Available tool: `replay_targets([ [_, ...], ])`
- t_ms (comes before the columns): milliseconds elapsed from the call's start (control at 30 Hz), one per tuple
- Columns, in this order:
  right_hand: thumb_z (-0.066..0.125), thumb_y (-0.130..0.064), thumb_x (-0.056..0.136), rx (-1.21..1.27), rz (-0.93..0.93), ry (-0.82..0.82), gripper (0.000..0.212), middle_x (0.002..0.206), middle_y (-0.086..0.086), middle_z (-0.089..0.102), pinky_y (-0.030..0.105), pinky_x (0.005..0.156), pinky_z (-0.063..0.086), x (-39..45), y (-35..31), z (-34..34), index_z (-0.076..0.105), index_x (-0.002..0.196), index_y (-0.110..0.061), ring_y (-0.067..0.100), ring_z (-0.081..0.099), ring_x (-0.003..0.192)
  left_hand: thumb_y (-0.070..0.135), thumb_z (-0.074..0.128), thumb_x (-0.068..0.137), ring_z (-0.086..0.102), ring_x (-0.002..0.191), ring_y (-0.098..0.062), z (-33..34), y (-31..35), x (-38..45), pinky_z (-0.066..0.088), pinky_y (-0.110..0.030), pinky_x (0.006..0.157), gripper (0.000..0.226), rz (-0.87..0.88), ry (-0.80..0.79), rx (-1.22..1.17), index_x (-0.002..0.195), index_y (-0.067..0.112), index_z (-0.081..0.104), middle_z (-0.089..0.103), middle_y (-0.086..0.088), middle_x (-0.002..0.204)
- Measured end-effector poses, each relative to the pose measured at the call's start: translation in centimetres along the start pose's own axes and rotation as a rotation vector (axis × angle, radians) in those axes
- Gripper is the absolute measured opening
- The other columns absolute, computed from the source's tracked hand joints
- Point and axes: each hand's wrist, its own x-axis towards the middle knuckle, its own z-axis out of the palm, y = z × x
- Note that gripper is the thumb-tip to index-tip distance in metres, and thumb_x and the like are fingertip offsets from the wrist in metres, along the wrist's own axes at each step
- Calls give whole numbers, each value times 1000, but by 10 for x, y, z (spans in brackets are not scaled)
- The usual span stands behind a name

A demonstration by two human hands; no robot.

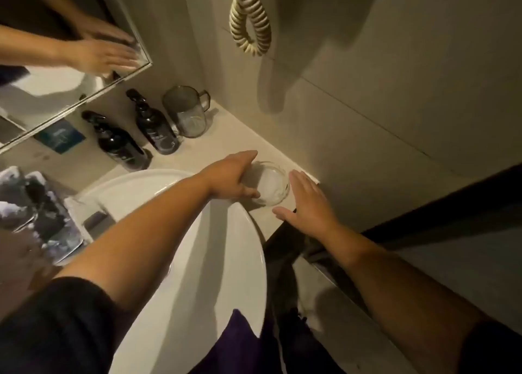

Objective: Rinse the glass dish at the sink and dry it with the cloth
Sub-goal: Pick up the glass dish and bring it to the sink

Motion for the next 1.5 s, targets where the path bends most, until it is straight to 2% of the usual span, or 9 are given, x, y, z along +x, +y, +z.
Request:
replay_targets([
  [267, 67, -65, 75, -11, 6, -59, 113, 163, 7, 14, 31, 114, 0, 32, 16, 21, 5, 155, -14, 22, 10, 148, 42, 87, 58, 48, 126, -25, 4, -15, 40, 41, -38, 105, 118, -56, -319, 97, 151, 18, 18, 46, -3, 144],
  [467, 74, -57, 74, 53, 4, -54, 110, 161, 10, 22, 35, 117, 0, 43, 13, 24, 12, 154, -13, 23, 14, 148, 31, 83, 60, 59, 91, -21, 11, -17, 45, 47, -32, 75, 82, -7, -245, 163, 129, 24, 39, 61, 1, 113],
  [733, 81, -49, 69, 171, -53, -76, 109, 158, 2, 27, 32, 113, 21, 48, 4, -17, 18, 153, -20, 20, 24, 143, 33, 82, 60, 62, 100, -24, -14, -10, 16, 52, -44, 87, 85, 24, -142, -150, 132, 22, 40, 61, 0, 120],
  [900, 82, -47, 69, 220, -154, -96, 104, 154, -3, 32, 42, 106, 39, 44, -22, -65, 20, 150, -28, 17, 36, 136, 26, 81, 71, 49, 122, -14, -47, -2, -21, 40, -26, 100, 98, 38, -41, -230, 149, 24, 21, 42, 1, 147],
  [1033, 83, -47, 69, 268, -263, -127, 106, 154, -11, 29, 32, 102, 35, 32, -39, -92, 17, 150, -34, 9, 34, 134, 30, 83, 68, 48, 128, -7, -57, 12, -62, 40, -23, 105, 103, 51, -54, -655, 145, 35, 15, 37, 7, 147],
  [1133, 83, -43, 70, 256, -350, -156, 107, 157, -9, 26, 31, 107, 31, 24, -54, -100, 18, 153, -30, 9, 29, 138, 37, 80, 66, 43, 131, -9, -38, 26, -93, 39, -24, 104, 99, 26, 87, -1006, 144, 33, 20, 36, 8, 146],
  [1267, 83, -41, 73, 177, -483, -211, 107, 161, -5, 20, 27, 111, 23, 15, -78, -94, 15, 154, -24, 12, 21, 144, 45, 58, 91, 50, 128, -28, 6, 51, -118, 41, -48, 106, 58, -111, 508, -1626, 142, 27, 36, 47, -10, 143],
  [1367, 82, -44, 71, 117, -574, -314, 109, 161, -2, 20, 38, 117, 23, 11, -97, -82, 15, 154, -24, 17, 19, 146, 44, 45, 100, 52, 128, -28, 28, 60, -134, 41, -48, 108, 46, -240, 754, -1812, 137, 16, 49, 55, -14, 137],
  [1500, 83, -53, 65, 57, -624, -458, 112, 158, -4, 29, 38, 113, 31, 10, -127, -59, 17, 153, -30, 16, 30, 141, 48, 37, 100, 63, 114, -26, 54, 57, -166, 53, -38, 89, 46, -520, 977, -1919, 118, 18, 67, 70, -10, 118],
])
